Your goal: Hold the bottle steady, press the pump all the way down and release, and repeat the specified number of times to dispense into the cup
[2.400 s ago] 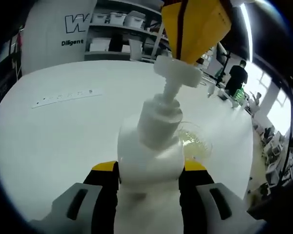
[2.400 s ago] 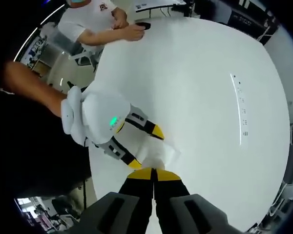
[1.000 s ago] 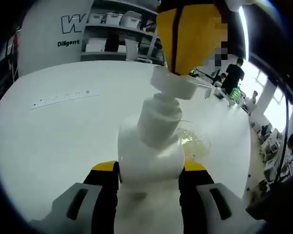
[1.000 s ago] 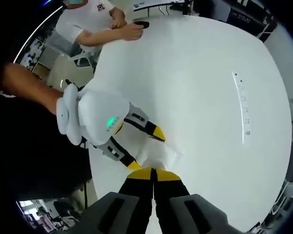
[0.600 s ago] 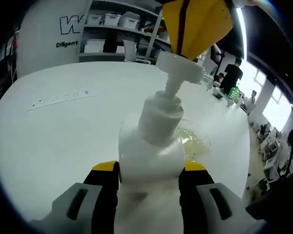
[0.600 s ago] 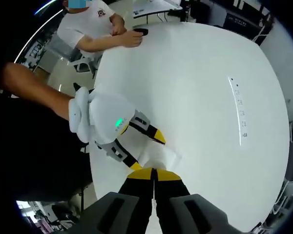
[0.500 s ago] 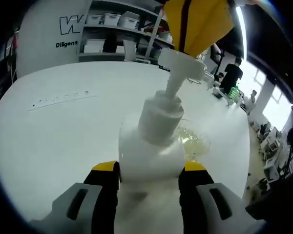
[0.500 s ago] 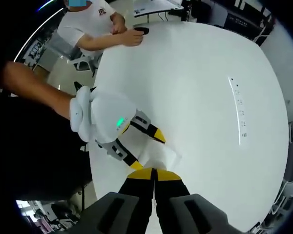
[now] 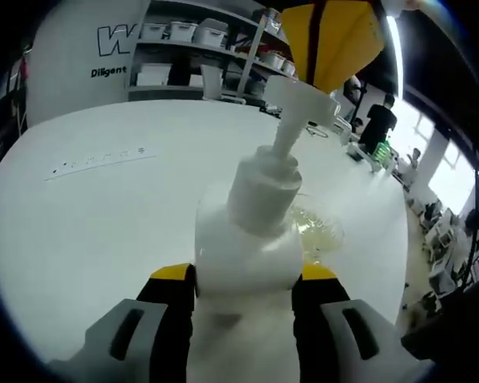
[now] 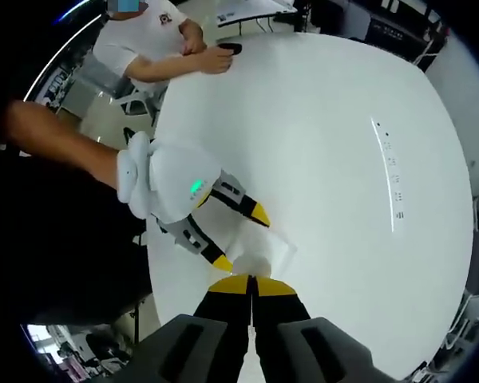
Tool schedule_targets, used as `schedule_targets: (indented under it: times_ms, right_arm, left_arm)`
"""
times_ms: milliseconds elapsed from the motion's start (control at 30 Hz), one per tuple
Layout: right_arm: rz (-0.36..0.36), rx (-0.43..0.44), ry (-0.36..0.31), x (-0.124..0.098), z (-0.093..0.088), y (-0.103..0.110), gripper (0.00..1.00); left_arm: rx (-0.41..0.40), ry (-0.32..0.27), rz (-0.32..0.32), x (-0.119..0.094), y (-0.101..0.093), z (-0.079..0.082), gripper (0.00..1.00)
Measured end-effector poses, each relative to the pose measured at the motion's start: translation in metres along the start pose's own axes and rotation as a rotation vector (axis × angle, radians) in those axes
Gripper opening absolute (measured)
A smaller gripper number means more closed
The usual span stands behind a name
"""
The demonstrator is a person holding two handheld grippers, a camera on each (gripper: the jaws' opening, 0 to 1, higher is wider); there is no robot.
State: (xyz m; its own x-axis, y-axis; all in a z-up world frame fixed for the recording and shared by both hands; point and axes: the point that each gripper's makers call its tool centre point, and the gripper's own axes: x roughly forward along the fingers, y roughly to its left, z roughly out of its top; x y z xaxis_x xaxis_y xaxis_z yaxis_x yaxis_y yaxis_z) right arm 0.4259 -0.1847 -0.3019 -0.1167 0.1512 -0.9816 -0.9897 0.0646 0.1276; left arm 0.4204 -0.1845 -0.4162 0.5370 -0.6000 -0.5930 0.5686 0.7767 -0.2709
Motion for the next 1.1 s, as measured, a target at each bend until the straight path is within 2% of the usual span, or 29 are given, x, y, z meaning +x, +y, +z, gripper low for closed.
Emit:
schedule_targets:
  times_ms: [67,100,133,167,200,233,467,600,667,767,1100]
  right_arm:
    - [0.046,0.035,-0.068,0.003,0.012,0.006,0.0]
    - [0.068,0.064,-0.078,0.004,0.014,0.01,0.0]
    - [0.068,0.056,-0.109,0.004,0.019,0.009,0.0]
    - [0.038,0.013,-0.038,0.002,0.008,0.004,0.0]
    - [0.049,-0.025,-0.04,0.002,0.01,0.006,0.0]
    - [0.048,0.003,-0.041,0.004,0.012,0.005,0.0]
    - [0.037,0.01,-0.024,0.001,0.005,0.001,0.0]
    - [0.037,0.021,-0.039,0.0,0.003,0.001,0.0]
    - [0.017,-0.006,-0.009,0.001,0.0,0.001,0.0]
    - [0.008,-0.022,0.002,0.001,0.0,0.0,0.0]
    - [0.016,-0.05,0.042,0.002,0.001,-0.001,0.0]
  left_arm:
    - [0.001,0.001,-0.007,0.0,0.0,0.0,0.47]
    - [0.002,0.0,-0.011,0.0,0.0,0.0,0.47]
    - [0.003,0.001,-0.014,0.0,0.0,0.0,0.47]
    - [0.004,-0.003,-0.023,0.0,0.0,0.0,0.47]
    - [0.005,-0.002,-0.025,0.0,0.0,0.0,0.47]
    - [0.009,0.002,-0.027,0.0,-0.001,0.0,0.47]
    - [-0.001,-0.004,-0.018,0.0,0.0,-0.002,0.47]
    - [-0.004,-0.003,-0.018,0.0,0.0,-0.002,0.47]
    - [-0.001,0.001,-0.021,0.001,0.001,-0.003,0.47]
    - [0.001,0.004,-0.022,0.001,0.001,-0.003,0.47]
    - [0.015,0.01,-0.022,0.0,0.001,-0.005,0.46]
